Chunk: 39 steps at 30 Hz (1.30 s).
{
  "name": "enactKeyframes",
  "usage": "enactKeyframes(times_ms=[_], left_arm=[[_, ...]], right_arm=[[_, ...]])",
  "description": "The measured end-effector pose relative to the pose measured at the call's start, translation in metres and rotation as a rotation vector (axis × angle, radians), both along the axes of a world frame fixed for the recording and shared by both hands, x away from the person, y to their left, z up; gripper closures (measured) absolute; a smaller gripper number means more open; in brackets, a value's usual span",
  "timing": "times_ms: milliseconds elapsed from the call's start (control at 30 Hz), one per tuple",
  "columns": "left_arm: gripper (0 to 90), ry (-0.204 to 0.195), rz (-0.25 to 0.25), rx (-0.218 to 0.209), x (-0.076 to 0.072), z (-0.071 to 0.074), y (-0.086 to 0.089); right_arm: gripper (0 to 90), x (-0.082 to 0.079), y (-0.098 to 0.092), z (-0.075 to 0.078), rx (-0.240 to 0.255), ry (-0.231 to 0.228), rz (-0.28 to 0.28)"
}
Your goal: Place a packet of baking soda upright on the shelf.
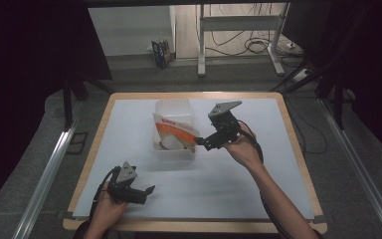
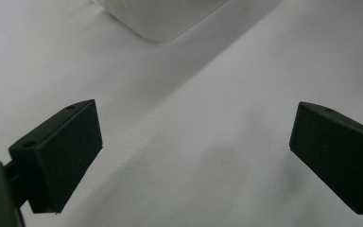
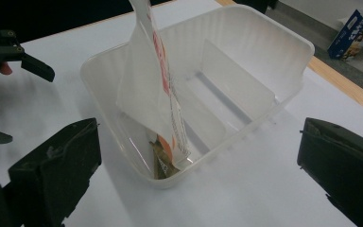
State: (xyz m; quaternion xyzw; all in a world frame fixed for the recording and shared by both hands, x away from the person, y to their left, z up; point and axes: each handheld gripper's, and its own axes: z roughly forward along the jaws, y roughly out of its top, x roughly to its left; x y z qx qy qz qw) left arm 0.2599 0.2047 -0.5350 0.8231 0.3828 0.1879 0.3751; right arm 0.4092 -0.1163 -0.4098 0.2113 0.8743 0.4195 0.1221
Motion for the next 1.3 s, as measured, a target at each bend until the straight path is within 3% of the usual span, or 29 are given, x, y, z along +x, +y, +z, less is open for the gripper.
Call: enactKeyframes(times_ms=[500, 667, 1300], left_arm=[[3.1, 0.0, -0.002, 0.006, 0.0, 0.0, -0.001], [3.0, -0.001, -0.004, 0.008, 0.0, 0.0, -0.001], [3.0, -0.005, -0.009, -0.004, -0.002, 0.001, 0.0]], right_arm=[[0.0, -0.011, -0.01, -0.009, 0.018, -0.024, -0.014], [0.0, -0.013, -0.013, -0.012, 0.004, -0.028, -0.02], [0.0, -0.027, -0.018, -0.024, -0.008, -0.013, -0.015]])
